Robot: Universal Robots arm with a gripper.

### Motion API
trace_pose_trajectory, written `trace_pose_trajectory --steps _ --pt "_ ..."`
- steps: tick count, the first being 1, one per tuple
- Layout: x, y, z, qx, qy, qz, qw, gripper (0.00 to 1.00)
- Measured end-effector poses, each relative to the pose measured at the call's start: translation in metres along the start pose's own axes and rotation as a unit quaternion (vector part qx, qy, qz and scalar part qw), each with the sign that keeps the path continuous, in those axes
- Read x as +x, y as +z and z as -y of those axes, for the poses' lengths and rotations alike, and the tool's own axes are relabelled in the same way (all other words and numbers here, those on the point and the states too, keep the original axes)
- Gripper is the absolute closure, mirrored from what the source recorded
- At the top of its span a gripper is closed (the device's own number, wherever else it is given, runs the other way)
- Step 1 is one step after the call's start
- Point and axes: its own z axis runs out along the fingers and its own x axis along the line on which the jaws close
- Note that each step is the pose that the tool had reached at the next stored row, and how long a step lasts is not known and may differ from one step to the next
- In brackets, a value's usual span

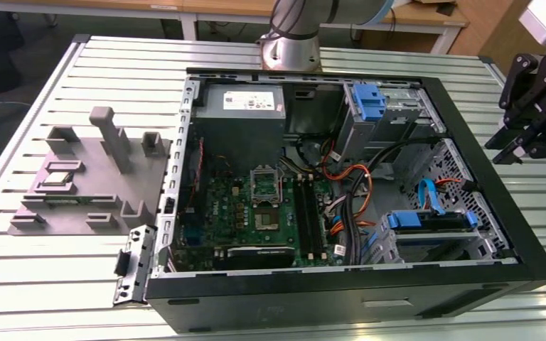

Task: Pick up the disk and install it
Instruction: 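Insert the second disk wire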

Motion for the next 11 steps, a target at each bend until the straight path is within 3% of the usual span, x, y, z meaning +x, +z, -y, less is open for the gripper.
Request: trace_pose_trajectory --steps 2,6,10,11 --pt "0.0 0.0 0.0 0.0 0.0 0.0 1.0 0.71" --pt "-0.0005 -0.0078 -0.0001 0.0 0.0 0.0 1.0 0.71" --pt "-0.0006 -0.0094 -0.0001 0.0 0.0 0.0 1.0 0.71" --pt "-0.0008 -0.0133 -0.0001 0.0 0.0 0.0 1.0 0.71"
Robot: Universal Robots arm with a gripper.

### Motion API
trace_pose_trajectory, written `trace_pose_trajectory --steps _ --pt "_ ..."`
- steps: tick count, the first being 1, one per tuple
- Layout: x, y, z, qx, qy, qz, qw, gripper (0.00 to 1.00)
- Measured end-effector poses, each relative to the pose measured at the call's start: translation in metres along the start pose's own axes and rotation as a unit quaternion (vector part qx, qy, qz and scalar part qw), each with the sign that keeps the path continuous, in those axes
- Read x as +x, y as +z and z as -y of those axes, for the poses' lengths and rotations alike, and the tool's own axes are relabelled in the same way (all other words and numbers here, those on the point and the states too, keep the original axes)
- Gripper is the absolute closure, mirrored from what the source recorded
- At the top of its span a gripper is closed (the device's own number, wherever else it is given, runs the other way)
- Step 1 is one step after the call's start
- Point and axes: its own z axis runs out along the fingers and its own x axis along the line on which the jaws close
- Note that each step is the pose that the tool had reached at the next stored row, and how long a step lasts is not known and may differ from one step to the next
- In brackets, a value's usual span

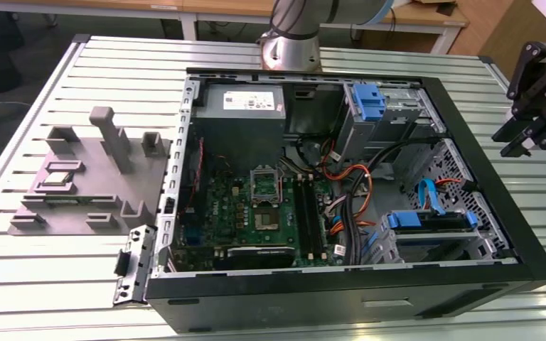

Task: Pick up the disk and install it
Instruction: 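Insert the second disk wire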

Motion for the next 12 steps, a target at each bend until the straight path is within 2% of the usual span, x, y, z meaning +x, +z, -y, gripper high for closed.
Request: trace_pose_trajectory --steps 1,3,12 --pt "-0.0002 -0.0039 0.0 0.0 0.0 0.0 1.0 0.71" --pt "-0.0002 -0.0039 -0.0002 0.0 0.0 -0.0001 1.0 0.71" --pt "0.0002 0.0031 -0.0015 0.0 0.0 0.0 1.0 0.71"
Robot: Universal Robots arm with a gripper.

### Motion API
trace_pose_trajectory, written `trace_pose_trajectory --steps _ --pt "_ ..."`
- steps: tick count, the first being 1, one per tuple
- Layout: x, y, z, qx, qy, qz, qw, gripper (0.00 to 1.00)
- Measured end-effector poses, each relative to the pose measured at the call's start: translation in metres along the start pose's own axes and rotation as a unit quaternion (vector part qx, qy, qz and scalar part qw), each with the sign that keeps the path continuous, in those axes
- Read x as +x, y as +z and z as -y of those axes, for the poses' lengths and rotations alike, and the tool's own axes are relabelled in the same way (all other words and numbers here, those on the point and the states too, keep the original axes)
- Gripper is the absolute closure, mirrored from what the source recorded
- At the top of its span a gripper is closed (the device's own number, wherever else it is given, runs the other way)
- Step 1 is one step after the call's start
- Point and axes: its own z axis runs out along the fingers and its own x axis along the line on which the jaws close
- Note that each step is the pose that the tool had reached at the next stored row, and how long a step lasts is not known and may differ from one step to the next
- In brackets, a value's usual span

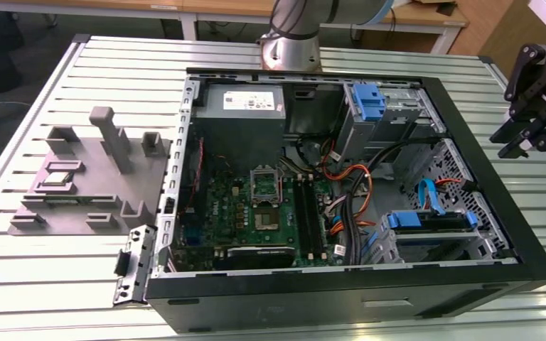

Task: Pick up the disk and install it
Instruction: 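Insert the second disk wire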

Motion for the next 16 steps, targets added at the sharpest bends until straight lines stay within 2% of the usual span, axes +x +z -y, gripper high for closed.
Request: trace_pose_trajectory --steps 7,16 --pt "0.0003 0.0014 -0.001 0.0 0.0 -0.0001 1.0 0.71" --pt "0.0045 0.0045 -0.0009 0.0 0.0 0.0 1.0 0.71"
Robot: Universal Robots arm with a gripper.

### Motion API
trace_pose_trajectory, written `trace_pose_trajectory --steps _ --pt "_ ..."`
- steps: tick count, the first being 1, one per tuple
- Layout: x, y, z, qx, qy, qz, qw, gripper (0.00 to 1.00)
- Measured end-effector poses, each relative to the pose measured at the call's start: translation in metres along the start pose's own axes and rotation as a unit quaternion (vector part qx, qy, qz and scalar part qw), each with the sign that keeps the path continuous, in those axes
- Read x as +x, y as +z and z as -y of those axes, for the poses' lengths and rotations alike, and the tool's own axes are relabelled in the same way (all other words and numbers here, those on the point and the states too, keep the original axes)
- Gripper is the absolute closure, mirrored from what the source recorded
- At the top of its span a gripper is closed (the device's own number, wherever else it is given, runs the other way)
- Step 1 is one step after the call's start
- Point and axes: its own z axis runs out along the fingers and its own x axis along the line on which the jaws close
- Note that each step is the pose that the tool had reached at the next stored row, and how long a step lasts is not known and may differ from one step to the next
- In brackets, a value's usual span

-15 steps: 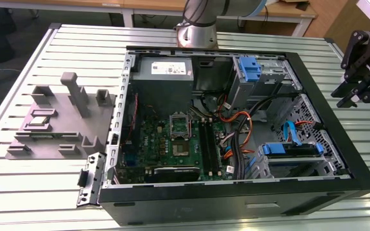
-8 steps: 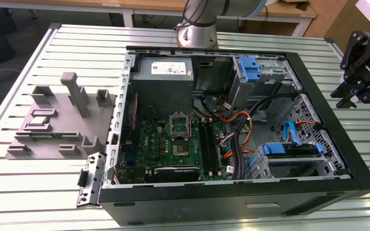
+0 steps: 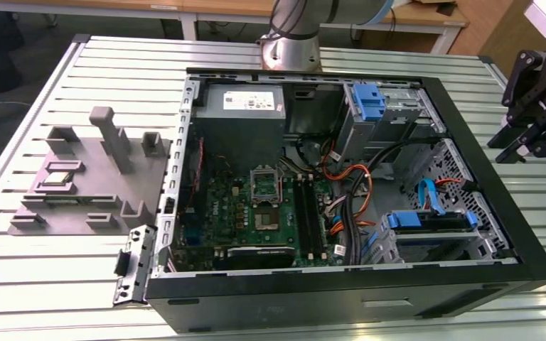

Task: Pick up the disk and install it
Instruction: 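Insert the second disk wire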

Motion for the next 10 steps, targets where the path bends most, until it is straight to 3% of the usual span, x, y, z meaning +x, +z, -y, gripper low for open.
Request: trace_pose_trajectory --steps 5,10 --pt "0.0019 0.0032 -0.0011 0.0 0.0 -0.0001 1.0 0.71" --pt "0.0026 0.0121 -0.0034 0.0 0.0 0.0001 1.0 0.71"
